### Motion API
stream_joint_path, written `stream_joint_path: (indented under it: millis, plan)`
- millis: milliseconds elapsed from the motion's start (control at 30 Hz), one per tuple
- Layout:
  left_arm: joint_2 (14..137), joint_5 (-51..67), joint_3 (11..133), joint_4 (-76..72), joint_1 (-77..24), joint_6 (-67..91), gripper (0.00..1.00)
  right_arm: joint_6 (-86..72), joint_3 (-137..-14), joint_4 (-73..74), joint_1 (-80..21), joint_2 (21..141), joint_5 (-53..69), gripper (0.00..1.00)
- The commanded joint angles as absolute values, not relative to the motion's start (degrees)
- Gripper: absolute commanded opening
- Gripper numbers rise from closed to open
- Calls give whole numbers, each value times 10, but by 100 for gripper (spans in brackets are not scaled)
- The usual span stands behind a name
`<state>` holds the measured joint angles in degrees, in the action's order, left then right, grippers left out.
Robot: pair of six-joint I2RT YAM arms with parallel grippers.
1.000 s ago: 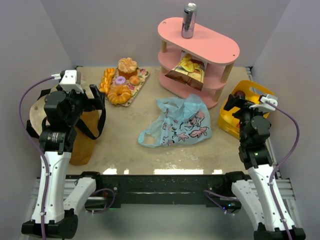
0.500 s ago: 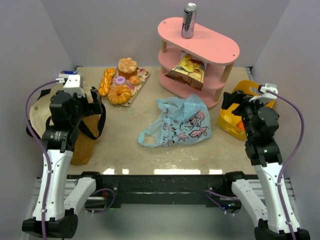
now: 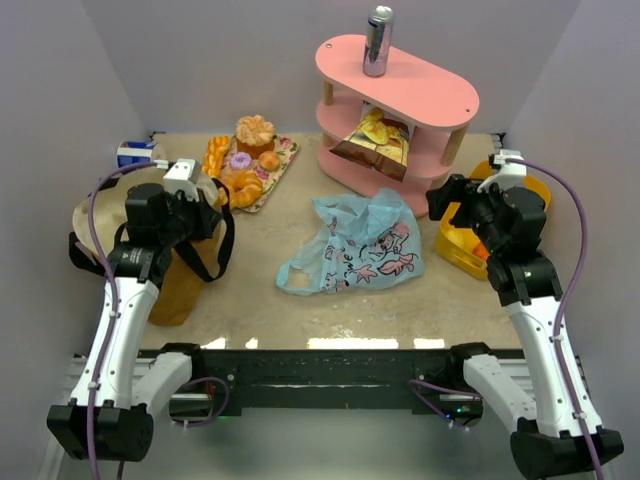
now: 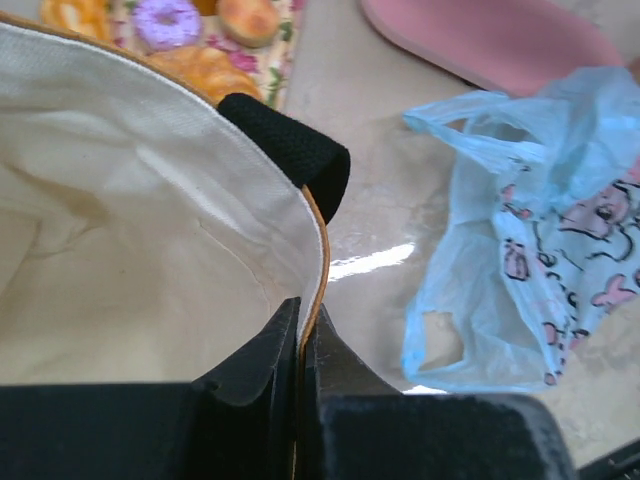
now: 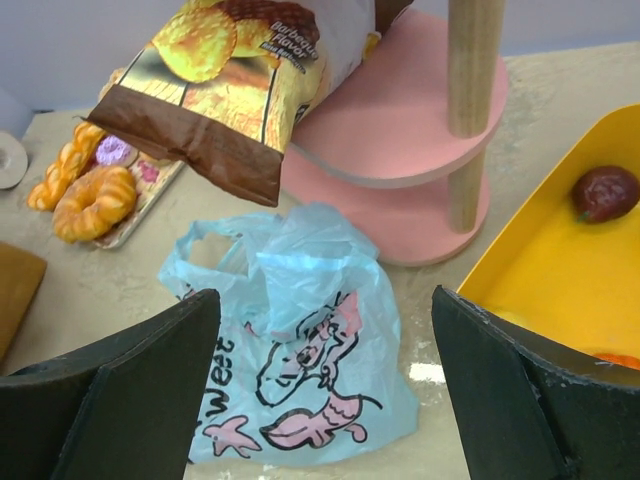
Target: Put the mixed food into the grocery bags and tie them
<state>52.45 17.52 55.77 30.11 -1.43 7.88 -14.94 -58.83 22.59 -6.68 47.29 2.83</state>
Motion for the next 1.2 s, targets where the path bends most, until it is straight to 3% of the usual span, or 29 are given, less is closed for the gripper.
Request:
stream_joint_path:
  millis: [0, 367, 667, 767, 800, 867, 900, 1000, 1067, 1167]
  plan:
    - [535, 281, 542, 187, -63, 156, 0, -145, -611, 226, -65, 480, 79, 89]
    - [562, 198, 514, 10, -242, 302, 0, -150, -609, 229, -65, 489, 90, 88]
    - [663, 153, 520, -135, -364, 370, 0, -147, -606, 230, -64, 497, 100, 89]
    - [701, 165, 554, -131, -374, 360, 15, -144, -606, 235, -65, 499, 100, 90]
    - [709, 168, 563, -123, -374, 342, 29, -143, -606, 236, -64, 499, 98, 90]
    - [712, 161, 587, -79, -374, 313, 43, -141, -606, 239, -64, 500, 95, 90]
    - [708, 147, 611, -59, -374, 275, 55, -139, -606, 241, -65, 501, 94, 90]
    - [697, 128, 676, 34, -374, 160, 71, -137, -607, 239, -65, 503, 95, 91]
    - [690, 69, 704, 105, -374, 107, 76, -137, -605, 232, -65, 504, 106, 98]
    - [663, -48, 731, 159, -373, 20, 85, -126, -605, 231, -65, 510, 119, 98]
